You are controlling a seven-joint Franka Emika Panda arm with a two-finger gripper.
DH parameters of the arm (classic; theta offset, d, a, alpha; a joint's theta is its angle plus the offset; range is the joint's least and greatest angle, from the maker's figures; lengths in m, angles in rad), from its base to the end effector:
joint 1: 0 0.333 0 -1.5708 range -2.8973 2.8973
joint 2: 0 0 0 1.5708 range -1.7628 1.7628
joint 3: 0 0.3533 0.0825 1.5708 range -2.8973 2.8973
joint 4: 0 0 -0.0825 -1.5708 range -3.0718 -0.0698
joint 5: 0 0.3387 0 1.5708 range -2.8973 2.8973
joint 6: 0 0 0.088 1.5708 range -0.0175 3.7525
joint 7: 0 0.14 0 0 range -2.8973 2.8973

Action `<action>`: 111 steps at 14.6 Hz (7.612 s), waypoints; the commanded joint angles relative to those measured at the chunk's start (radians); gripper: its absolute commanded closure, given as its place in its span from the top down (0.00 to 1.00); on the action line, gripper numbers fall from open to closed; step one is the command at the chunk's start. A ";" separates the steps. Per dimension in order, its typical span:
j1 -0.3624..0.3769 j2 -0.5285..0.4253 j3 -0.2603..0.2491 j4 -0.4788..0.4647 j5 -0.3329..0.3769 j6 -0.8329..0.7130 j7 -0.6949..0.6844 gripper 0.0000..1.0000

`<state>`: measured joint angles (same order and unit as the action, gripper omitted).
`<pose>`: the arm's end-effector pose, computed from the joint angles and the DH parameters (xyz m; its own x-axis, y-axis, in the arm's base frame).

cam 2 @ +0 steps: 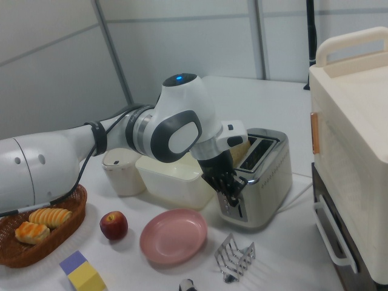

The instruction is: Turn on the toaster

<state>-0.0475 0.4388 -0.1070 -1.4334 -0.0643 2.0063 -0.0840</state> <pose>0.6714 -0.0972 0.4708 0.9919 -0.0265 0.1243 -0.0413 -0.9922 0.1174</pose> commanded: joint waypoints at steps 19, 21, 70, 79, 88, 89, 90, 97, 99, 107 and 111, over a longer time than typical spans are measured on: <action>0.017 0.020 0.010 -0.025 -0.011 0.114 -0.094 0.00; 0.017 0.023 0.010 -0.025 -0.012 0.115 -0.095 0.00; 0.001 0.090 0.023 -0.091 -0.060 0.184 -0.120 0.00; 0.001 -0.135 0.021 -0.082 -0.057 -0.038 -0.114 0.00; 0.012 -0.288 0.024 -0.010 -0.016 -0.326 -0.106 0.00; 0.011 -0.301 0.023 0.005 0.024 -0.351 -0.105 0.00; 0.011 -0.311 0.023 0.007 0.047 -0.354 -0.103 0.00; 0.008 -0.345 0.018 0.008 0.087 -0.363 -0.077 0.00; 0.005 -0.348 0.013 0.011 0.103 -0.379 -0.079 0.01; -0.002 -0.362 0.006 0.060 0.121 -0.498 -0.112 1.00; -0.003 -0.361 0.006 0.060 0.120 -0.494 -0.108 1.00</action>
<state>-0.0513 0.0914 -0.0910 -1.3658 0.0340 1.5296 -0.1787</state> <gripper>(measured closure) 0.000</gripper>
